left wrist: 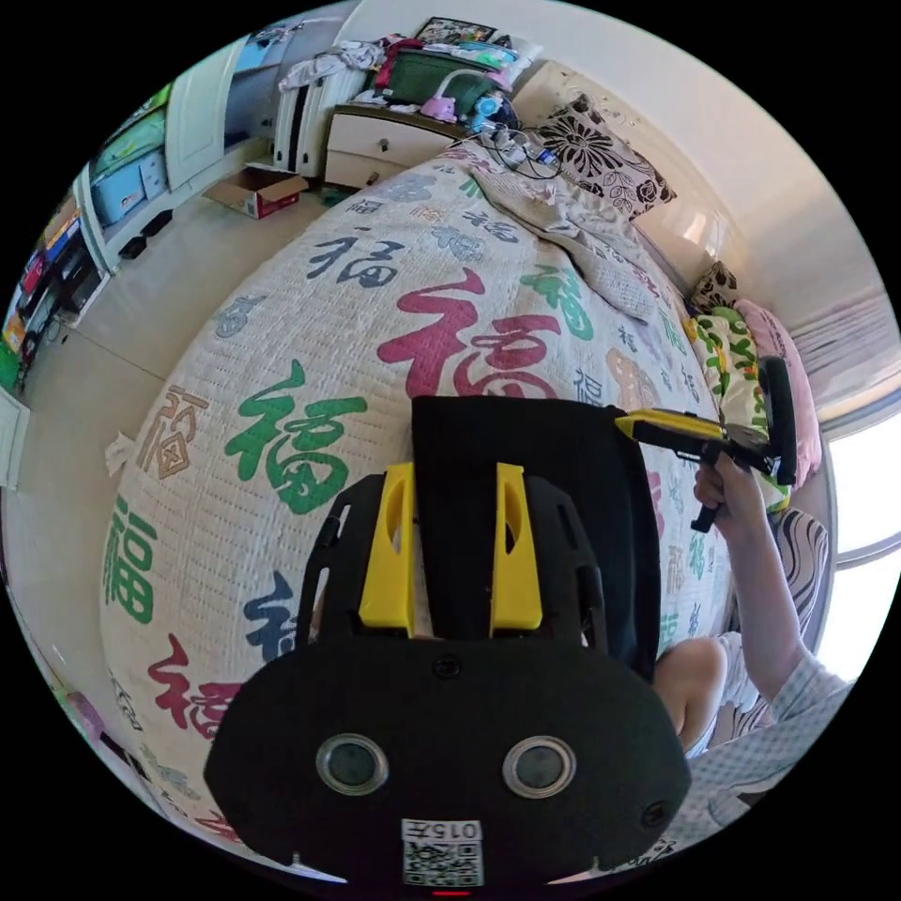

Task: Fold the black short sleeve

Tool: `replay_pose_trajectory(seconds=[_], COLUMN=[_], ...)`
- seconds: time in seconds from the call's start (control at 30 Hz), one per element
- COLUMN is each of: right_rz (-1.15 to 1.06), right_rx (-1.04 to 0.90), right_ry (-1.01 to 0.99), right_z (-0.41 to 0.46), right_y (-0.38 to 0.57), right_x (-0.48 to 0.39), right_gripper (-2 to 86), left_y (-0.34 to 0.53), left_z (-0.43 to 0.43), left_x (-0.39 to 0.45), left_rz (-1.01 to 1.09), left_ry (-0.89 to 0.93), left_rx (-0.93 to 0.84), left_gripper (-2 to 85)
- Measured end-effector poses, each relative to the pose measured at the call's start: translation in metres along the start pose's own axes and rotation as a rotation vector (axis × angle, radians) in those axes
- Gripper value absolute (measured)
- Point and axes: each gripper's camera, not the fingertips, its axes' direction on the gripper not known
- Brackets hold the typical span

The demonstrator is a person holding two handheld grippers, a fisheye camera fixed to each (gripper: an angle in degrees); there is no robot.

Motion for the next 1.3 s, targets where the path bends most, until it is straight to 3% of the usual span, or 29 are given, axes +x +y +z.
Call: replay_pose_trajectory(seconds=[0.17, 0.37, 0.57, 0.67, 0.83, 1.07, 1.3], right_rz=[0.207, 0.134, 0.111, 0.033, 0.023, -0.297, -0.63], right_rx=[0.079, 0.235, 0.183, 0.104, 0.051, 0.215, 0.231], right_ry=[-0.448, -0.559, -0.799, -0.787, -0.807, -0.607, -0.377], right_z=[0.004, -0.007, 0.022, 0.036, 0.041, -0.046, -0.074], right_y=[0.027, 0.067, 0.074, 0.06, 0.06, 0.09, 0.209], right_x=[0.087, 0.111, 0.121, 0.092, 0.075, -0.003, -0.108], right_gripper=[0.8, 6.2, 12.7, 11.8, 7.1, 5.8, 5.0], left_y=[0.002, 0.02, 0.023, 0.017, 0.018, 0.05, 0.17], left_z=[0.001, -0.026, -0.015, -0.002, -0.008, -0.107, -0.158], left_x=[-0.055, -0.111, -0.149, -0.143, -0.124, -0.06, 0.016], left_rz=[-0.041, -0.003, -0.004, 0.019, 0.093, 0.435, 0.81], left_ry=[0.159, 0.338, 0.598, 0.679, 0.601, 0.476, 0.233], left_rx=[-0.013, 0.039, 0.043, 0.019, -0.029, 0.18, 0.141], left_gripper=[7.8, 10.2, 13.4, 12.6, 5.6, 4.9, 4.8])
